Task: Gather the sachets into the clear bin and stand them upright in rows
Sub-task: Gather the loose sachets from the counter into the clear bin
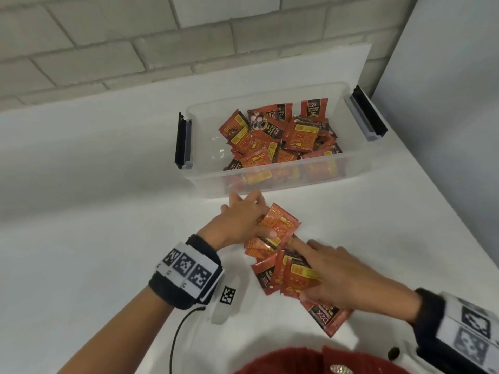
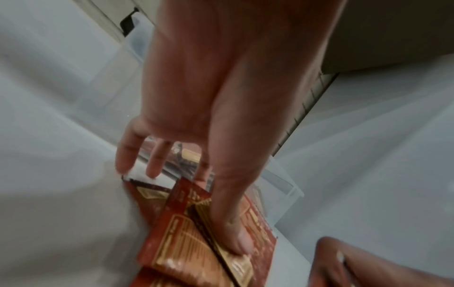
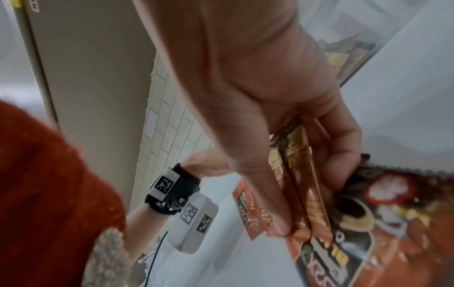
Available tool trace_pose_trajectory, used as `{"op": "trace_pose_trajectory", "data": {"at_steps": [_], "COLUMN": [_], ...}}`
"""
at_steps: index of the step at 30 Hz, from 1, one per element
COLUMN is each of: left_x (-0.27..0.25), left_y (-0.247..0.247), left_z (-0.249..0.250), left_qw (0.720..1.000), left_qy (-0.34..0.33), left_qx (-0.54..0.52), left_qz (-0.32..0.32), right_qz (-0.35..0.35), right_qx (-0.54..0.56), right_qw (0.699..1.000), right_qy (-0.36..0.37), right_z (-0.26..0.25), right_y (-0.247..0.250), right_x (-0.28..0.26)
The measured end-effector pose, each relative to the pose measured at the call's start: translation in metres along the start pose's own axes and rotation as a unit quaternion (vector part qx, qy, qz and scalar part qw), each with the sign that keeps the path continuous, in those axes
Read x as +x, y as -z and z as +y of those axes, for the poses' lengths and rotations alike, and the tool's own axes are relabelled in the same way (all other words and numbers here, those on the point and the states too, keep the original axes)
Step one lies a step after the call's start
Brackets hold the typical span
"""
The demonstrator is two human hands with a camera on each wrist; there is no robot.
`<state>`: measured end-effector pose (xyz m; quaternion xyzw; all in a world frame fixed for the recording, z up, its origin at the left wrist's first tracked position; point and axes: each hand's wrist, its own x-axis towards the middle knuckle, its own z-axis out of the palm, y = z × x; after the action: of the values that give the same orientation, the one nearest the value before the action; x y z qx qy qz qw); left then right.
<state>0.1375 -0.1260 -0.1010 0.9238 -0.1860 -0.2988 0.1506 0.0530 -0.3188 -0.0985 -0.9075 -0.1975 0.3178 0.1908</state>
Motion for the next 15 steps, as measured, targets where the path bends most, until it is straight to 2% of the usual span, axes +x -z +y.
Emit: {"op": "trace_pose_trajectory", "data": {"at_steps": [3,7,10,13,15], "left_x": [-0.006,-0.023,-0.039,-0.044,-0.035], "left_y": [-0.001,0.014,0.049,0.092,0.114], "left_z": [-0.004,-0.009,-0.003,0.008,0.016], "left_qw": [0.994,0.979,0.972,0.935,0.913], "left_qy": [0.000,-0.020,-0.024,-0.042,-0.048], "left_qx": [-0.106,-0.204,-0.225,-0.329,-0.355], "left_qz": [0.016,0.026,0.067,0.128,0.194], "right_qz": [-0.010,-0.009,0.050,0.151,0.222], "right_qx": [0.028,0.170,0.273,0.328,0.346], "right_qw": [1.000,0.985,0.959,0.931,0.910], "right_qy": [0.007,0.037,0.047,0.059,0.051], "right_z": [0.005,0.016,0.015,0.014,0.014], "right_y": [0.010,0.047,0.093,0.142,0.168], "right_x": [0.004,0.003,-0.003,0.005,0.020]}}
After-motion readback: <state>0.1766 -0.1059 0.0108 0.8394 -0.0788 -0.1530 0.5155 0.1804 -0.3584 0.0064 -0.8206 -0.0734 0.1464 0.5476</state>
